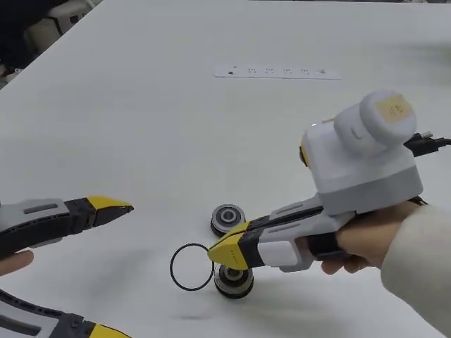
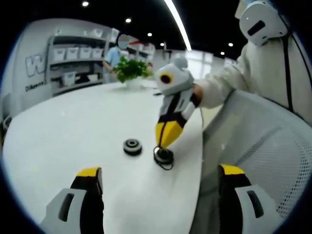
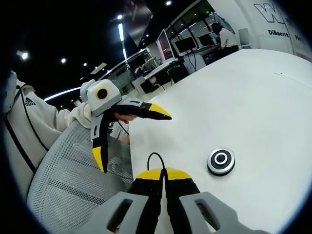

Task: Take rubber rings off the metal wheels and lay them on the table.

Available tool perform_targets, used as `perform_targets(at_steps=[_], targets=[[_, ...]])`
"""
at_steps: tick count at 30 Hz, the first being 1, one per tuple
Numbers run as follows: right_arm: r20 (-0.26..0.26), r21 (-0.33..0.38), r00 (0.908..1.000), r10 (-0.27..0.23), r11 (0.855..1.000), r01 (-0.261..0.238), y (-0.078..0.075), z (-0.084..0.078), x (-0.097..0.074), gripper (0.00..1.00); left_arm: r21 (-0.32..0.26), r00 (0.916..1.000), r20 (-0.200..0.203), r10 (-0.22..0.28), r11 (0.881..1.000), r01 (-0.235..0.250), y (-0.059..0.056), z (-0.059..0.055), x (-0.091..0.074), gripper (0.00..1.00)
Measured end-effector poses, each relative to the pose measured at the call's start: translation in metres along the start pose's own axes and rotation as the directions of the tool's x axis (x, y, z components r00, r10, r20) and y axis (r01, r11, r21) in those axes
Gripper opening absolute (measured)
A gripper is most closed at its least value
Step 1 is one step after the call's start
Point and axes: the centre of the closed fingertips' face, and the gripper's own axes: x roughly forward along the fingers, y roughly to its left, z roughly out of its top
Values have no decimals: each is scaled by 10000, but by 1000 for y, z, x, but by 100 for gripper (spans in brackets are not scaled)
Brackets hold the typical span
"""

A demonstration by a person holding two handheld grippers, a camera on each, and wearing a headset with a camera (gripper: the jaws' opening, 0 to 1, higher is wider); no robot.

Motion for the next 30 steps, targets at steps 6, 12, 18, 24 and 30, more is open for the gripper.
perform_targets(at_steps=[6,12,18,24,30], targets=[[-88,85,9999,-57,9999,58,0,-2,6,0,15,10000,-39,-53,10000,53,-1,-1,1,100],[-155,61,9998,-96,9999,97,0,-3,14,0,-18,9999,-78,-105,9999,105,-2,-2,2,100],[-228,162,9992,-315,9994,319,-4,-5,20,0,-45,9999,-56,-123,9999,123,-1,-2,2,100],[-364,150,9986,-394,9991,399,-8,-8,25,0,-44,9998,-101,-170,9998,169,-2,-4,3,100],[-375,13,9980,-505,9987,506,-11,-7,29,0,-78,9998,-105,-193,9998,192,-2,-4,3,100]])
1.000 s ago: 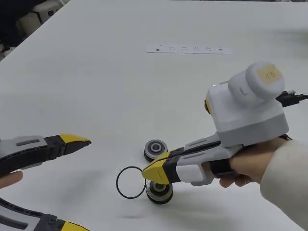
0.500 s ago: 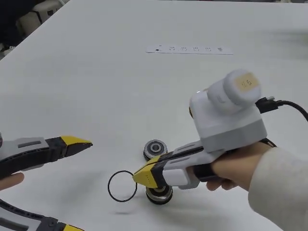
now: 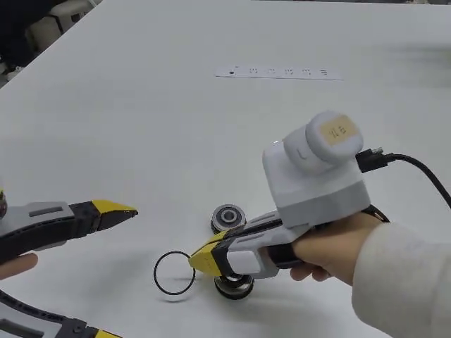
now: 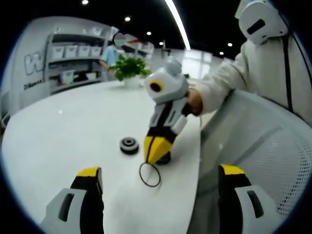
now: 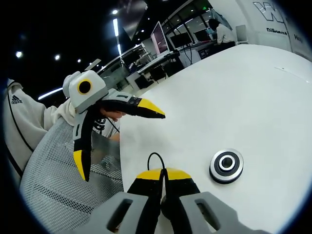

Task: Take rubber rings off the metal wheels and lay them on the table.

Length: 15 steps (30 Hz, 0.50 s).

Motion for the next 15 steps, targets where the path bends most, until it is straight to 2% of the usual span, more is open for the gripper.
perform_targets(at_steps=[11,15], targets=[[-199,-396,9996,-198,9990,190,-3,-4,2,0,-20,10000,-28,-13,10000,13,-1,0,0,100],[-129,-468,9995,-289,9985,283,-6,-1,0,1,-29,10000,-37,-18,10000,18,-2,0,1,100]])
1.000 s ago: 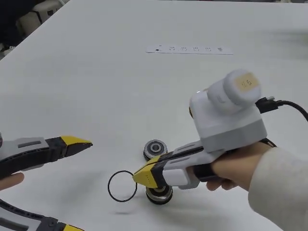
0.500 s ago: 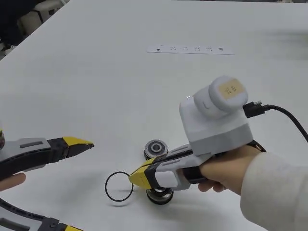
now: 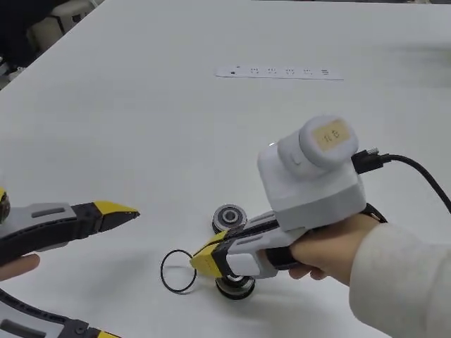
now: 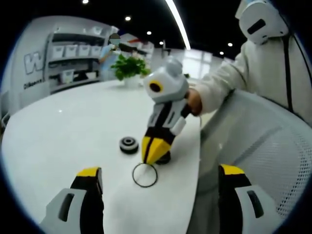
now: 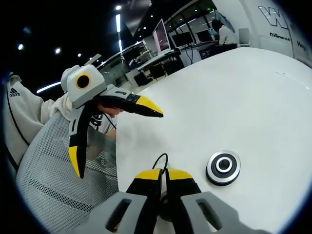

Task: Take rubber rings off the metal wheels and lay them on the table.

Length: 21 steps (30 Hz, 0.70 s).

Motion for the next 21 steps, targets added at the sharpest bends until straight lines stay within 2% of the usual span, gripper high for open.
perform_targets(at_steps=[11,21], targets=[[139,-90,9998,-163,9998,165,-4,4,-10,5,-22,10000,-51,-9,10000,9,-1,0,0,100],[370,-619,9987,-351,9974,373,-6,11,-25,10,104,9999,-94,-95,9999,96,-3,1,2,100]])
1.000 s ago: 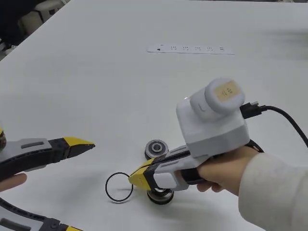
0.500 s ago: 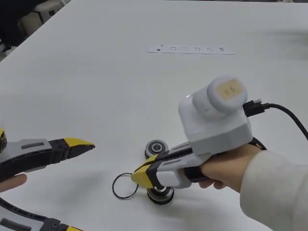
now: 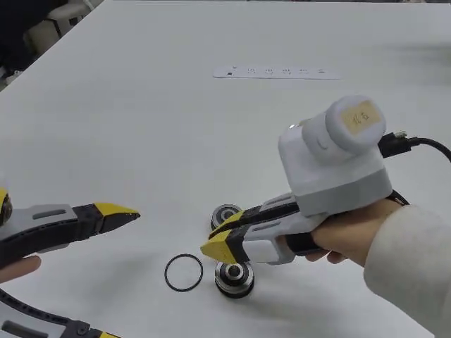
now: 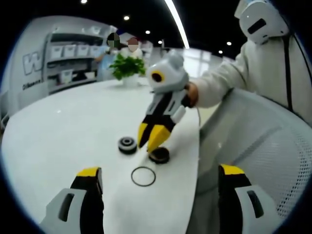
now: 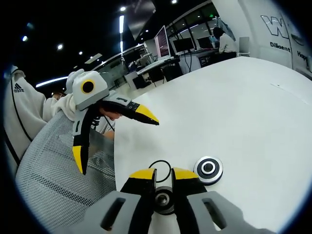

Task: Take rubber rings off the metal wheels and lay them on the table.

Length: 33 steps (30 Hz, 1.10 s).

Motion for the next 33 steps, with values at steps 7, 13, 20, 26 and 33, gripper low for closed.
perform_targets(at_steps=[7,13,20,26,33], targets=[[130,-330,9999,-88,9994,92,-2,1,-14,13,5,9998,50,-176,9998,176,-3,5,1,100],[265,-429,9995,-183,9989,194,-8,-1,-28,18,31,9997,221,-145,9999,144,0,16,0,91],[248,-602,9995,-202,9980,217,-12,-12,-38,21,264,9985,494,-239,9994,226,0,33,1,84],[-123,-951,9997,-231,9952,218,-14,-30,-39,23,340,9980,95,-632,9974,628,-3,39,12,82],[-317,-1070,9994,-166,9942,131,-10,-41,-35,23,504,9955,331,-888,9949,871,-4,52,25,72]])
